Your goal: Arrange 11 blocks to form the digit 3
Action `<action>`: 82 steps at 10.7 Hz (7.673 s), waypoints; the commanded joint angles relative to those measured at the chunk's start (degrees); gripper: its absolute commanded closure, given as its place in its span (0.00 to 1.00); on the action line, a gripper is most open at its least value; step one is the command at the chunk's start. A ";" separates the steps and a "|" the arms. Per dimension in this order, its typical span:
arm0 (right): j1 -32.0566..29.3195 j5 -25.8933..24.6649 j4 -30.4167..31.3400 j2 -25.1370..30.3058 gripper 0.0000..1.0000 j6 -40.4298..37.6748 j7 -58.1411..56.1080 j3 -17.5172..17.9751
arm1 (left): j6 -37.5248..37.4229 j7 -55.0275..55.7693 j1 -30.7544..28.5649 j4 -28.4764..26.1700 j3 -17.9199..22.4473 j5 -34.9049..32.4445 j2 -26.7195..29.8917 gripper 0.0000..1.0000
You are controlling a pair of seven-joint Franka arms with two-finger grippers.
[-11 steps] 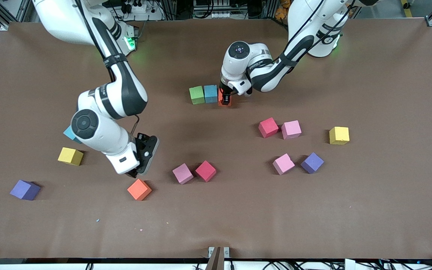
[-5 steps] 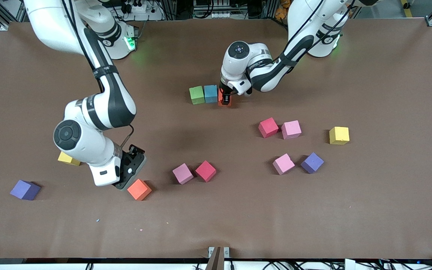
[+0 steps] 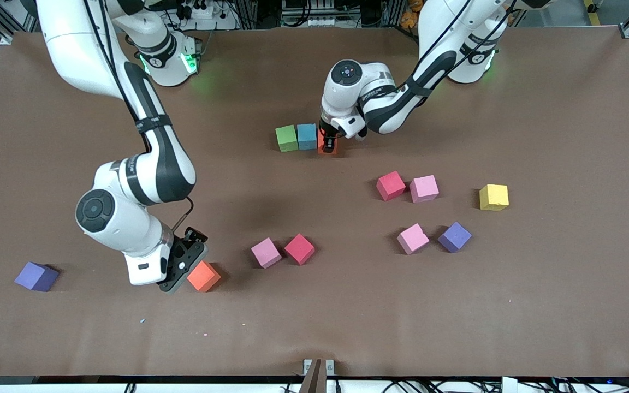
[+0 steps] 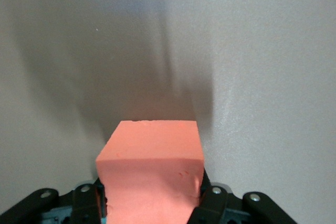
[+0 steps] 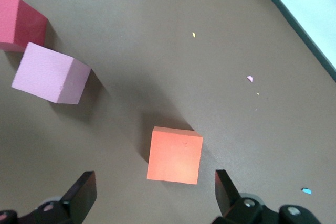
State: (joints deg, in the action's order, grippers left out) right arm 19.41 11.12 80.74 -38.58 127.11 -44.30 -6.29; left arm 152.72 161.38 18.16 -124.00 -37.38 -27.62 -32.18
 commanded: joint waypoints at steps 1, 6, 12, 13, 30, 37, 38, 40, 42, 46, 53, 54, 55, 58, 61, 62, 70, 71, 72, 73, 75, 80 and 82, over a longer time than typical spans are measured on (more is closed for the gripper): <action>-0.96 0.48 -2.25 -2.37 0.00 -0.20 3.06 0.75 | -2.25 16.68 1.27 -0.27 0.37 -3.93 0.01 1.00; -1.31 0.48 -6.12 -7.21 0.00 -0.38 8.08 0.75 | -3.92 16.51 1.18 0.96 0.37 -3.93 0.01 1.00; -1.66 0.48 -11.13 -12.92 0.00 0.42 8.97 0.75 | -4.45 14.15 1.26 2.18 0.37 -3.93 -0.08 1.00; -1.75 0.48 -11.22 -13.19 0.00 0.42 8.97 0.75 | -4.71 12.05 1.26 2.27 0.37 -3.93 -0.08 1.00; -1.40 0.57 -12.36 -16.88 0.15 3.49 9.67 1.02 | -6.39 6.48 1.79 4.03 0.20 3.10 -0.69 1.00; -1.66 0.65 -12.36 -16.79 0.79 3.41 9.59 1.02 | -6.39 7.28 3.02 3.68 0.20 3.10 -0.78 0.96; -1.57 0.74 -12.36 -16.45 0.80 3.15 9.59 1.02 | -6.39 6.93 3.02 3.77 0.20 3.10 -1.13 0.66; -1.22 2.75 -12.19 -15.31 0.83 2.62 9.59 1.02 | -6.74 6.66 3.02 4.12 0.20 3.10 -1.22 0.00; -1.31 2.94 -9.39 -12.68 0.84 1.13 9.67 1.02 | -7.87 6.66 2.67 4.21 0.11 3.19 -0.87 0.00; 0.17 2.94 -2.12 -5.23 0.82 -3.98 14.49 1.02 | -11.82 6.58 1.97 4.74 -1.73 3.19 1.32 0.00; 5.54 9.97 20.65 11.58 0.80 -1.18 29.52 1.02 | -20.00 -13.69 -3.47 11.75 -2.27 2.84 2.21 0.00; 6.59 10.06 23.64 13.16 0.80 0.49 32.15 1.02 | -21.23 -19.03 -4.96 13.68 -2.09 2.40 1.60 0.00; 7.99 10.32 26.02 14.39 0.80 2.25 36.35 1.10 | -22.20 -25.09 -6.80 15.44 -1.65 2.40 0.81 0.00; 14.05 10.15 27.80 15.55 0.80 3.49 52.17 0.93 | -23.61 -44.60 -9.72 18.79 1.59 2.14 -0.43 0.00; 21.25 10.06 31.57 16.25 0.80 9.09 60.62 0.49 | -24.05 -65.44 -10.51 18.54 5.28 2.22 -0.43 0.00; 24.32 10.06 33.41 16.34 0.80 11.73 63.00 -0.73 | -24.66 -70.19 -11.73 18.19 5.47 2.22 -0.43 0.00; 36.03 10.06 44.40 18.01 0.80 23.34 68.47 -4.08 | -24.84 -84.12 -14.38 14.67 5.38 2.22 -2.36 0.00; 36.39 10.06 44.76 18.01 0.80 24.14 69.52 -4.08 | -25.02 -85.00 -14.55 14.41 5.38 2.22 -2.01 0.00; 37.09 10.06 44.94 17.92 0.80 24.24 69.70 -4.08 | -25.19 -85.35 -14.64 14.49 5.38 2.22 -1.49 0.00; 37.53 10.06 45.20 17.92 0.79 24.67 70.23 -4.08 | -25.98 -85.79 -14.64 15.01 5.38 2.22 -0.87 0.00; 37.98 10.06 45.21 17.92 0.79 24.85 70.67 -4.08 | -29.22 -86.50 -14.73 14.93 5.12 2.57 0.09 0.00; 38.24 10.06 45.65 17.49 0.78 25.81 70.67 -4.08 | -30.38 -86.94 -14.38 14.40 4.59 2.93 -1.65 0.00; 38.33 10.06 45.73 17.31 0.78 26.08 70.67 -4.08 | -28.90 -87.03 -14.20 14.32 4.68 2.49 -2.71 0.00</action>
State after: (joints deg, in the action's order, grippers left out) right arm 56.52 20.38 124.44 -22.87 152.22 25.67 -9.59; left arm 122.95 75.36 3.97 -109.55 -32.49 -24.45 -34.29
